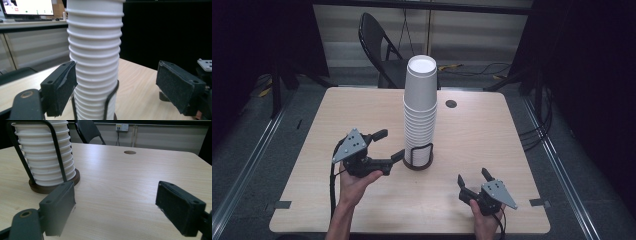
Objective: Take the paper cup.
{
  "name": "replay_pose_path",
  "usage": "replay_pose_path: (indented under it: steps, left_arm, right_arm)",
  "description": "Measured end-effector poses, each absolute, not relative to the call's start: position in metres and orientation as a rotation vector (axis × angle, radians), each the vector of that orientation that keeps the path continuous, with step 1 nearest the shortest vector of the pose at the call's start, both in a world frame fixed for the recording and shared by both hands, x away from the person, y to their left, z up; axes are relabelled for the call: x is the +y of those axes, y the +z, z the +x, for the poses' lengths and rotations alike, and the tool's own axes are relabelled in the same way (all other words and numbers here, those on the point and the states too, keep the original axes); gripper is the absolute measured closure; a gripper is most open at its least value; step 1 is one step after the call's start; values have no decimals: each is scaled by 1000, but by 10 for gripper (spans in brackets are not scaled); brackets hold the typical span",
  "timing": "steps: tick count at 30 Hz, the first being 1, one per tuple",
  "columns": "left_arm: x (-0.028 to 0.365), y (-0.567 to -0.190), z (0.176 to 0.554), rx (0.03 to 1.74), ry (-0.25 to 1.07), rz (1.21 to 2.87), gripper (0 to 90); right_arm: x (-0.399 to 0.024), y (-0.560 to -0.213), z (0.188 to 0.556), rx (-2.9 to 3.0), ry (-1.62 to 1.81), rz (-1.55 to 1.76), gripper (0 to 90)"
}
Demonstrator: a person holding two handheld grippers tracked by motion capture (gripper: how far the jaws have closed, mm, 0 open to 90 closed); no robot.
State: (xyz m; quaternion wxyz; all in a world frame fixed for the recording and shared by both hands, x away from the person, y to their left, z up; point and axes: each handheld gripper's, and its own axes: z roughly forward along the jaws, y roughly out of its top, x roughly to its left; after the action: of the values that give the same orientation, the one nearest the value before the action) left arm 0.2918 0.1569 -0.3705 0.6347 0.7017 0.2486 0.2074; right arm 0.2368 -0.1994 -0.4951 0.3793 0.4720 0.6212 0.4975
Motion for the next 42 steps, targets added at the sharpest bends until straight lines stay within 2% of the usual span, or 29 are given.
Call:
replay_pose_path:
  steps: [23, 40, 42]
  left_arm:
    - [142, -300, 324, 472, 521, 1596, 156]
    - [133, -268, 351, 455, 506, 1590, 154]
    - [130, -267, 358, 454, 496, 1590, 154]
  right_arm:
    - [-200, -495, 237, 1590, 1274, 1205, 156]
    - [-200, -495, 237, 1588, 1278, 1207, 156]
    - [-200, -495, 237, 1594, 1281, 1203, 190]
